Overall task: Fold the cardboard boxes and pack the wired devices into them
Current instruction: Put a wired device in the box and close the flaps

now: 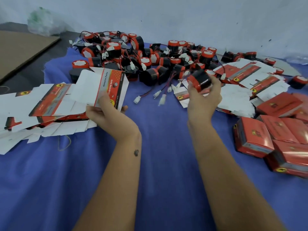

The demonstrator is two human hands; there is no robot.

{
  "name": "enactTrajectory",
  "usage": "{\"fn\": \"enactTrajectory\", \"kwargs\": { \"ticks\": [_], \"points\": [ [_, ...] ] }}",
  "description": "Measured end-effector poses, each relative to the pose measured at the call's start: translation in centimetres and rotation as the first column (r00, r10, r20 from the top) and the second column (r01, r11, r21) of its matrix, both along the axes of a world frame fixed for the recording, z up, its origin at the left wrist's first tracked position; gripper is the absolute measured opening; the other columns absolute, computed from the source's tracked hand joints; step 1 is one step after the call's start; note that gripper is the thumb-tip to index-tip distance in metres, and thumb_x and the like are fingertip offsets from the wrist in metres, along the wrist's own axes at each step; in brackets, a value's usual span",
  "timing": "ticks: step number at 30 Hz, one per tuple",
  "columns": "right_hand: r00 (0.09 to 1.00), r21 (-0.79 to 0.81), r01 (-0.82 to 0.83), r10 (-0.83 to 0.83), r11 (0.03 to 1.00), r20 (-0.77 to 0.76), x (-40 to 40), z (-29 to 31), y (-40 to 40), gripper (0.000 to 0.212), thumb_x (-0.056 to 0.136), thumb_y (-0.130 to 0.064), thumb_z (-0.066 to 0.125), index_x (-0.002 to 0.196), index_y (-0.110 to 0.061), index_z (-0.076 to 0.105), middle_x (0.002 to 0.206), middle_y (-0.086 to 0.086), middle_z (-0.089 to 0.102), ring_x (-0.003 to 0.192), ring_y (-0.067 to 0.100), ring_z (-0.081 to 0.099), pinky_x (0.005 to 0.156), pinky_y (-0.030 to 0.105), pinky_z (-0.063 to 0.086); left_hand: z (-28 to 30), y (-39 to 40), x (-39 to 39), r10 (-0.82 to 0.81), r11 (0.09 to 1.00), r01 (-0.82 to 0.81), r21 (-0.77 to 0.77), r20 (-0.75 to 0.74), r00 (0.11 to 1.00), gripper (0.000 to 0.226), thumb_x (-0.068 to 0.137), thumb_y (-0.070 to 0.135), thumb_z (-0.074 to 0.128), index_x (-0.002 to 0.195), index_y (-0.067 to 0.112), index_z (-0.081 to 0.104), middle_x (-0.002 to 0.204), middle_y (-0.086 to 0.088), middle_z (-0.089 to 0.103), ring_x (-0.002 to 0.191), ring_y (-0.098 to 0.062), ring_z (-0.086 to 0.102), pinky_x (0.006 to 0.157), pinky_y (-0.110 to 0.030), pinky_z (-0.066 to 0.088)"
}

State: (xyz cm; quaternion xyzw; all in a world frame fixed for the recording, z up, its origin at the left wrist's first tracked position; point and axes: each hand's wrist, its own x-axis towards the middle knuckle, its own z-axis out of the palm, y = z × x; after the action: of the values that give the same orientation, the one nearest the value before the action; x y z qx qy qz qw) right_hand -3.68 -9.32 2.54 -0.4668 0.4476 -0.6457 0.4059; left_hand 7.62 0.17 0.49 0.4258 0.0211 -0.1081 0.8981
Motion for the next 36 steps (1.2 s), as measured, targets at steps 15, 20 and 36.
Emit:
{"fn": "enactTrajectory", "kwargs": {
  "ticks": [15, 20, 36],
  "points": [
    [0.989, -0.092, 0.060, -0.047, 0.994, 0.138, -4.0, -0.9, 2.0, 0.057, 0.079, -0.001, 0.076, 0.120, -0.016, 0.041, 0.105, -0.006, 0.061, 0.079, -0.004, 0.065, 0.069, 0.011, 0.050, -1.5, -1.9, -1.4, -0.504, 0.835, 0.324, 0.445, 0.378, 0.777, 0.042, 0.084, 0.018, 0.077, 0.119, 0.002, 0.061, 0.098, 0.010, 0.066, 0.080, 0.014, 0.061, 0.068, -0.007, 0.048],
    [0.886, -0.589, 0.175, -0.387, 0.789, -0.255, -4.8, -0.3, 2.8, 0.051, 0.076, 0.001, 0.072, 0.124, -0.007, 0.057, 0.127, 0.003, 0.058, 0.109, 0.018, 0.050, 0.090, 0.035, 0.047, -1.8, -1.7, -1.4, -0.639, 0.706, 0.292, 0.645, 0.402, 0.656, 0.058, 0.072, 0.027, 0.087, 0.120, 0.027, 0.054, 0.120, 0.007, 0.058, 0.094, 0.006, 0.057, 0.069, -0.006, 0.046],
    [0.569, -0.329, -0.468, -0.006, 0.820, -0.822, -2.4, -1.6, 3.9, 0.061, 0.071, 0.006, 0.049, 0.132, -0.002, 0.052, 0.134, 0.015, 0.052, 0.121, 0.031, 0.049, 0.104, 0.040, 0.041, -1.4, -1.5, -1.7, -0.785, 0.588, 0.375, 0.717, 0.395, 0.477, 0.056, 0.077, 0.013, 0.082, 0.122, 0.024, 0.052, 0.110, 0.014, 0.061, 0.100, -0.001, 0.058, 0.085, -0.018, 0.049]
  ]
}}
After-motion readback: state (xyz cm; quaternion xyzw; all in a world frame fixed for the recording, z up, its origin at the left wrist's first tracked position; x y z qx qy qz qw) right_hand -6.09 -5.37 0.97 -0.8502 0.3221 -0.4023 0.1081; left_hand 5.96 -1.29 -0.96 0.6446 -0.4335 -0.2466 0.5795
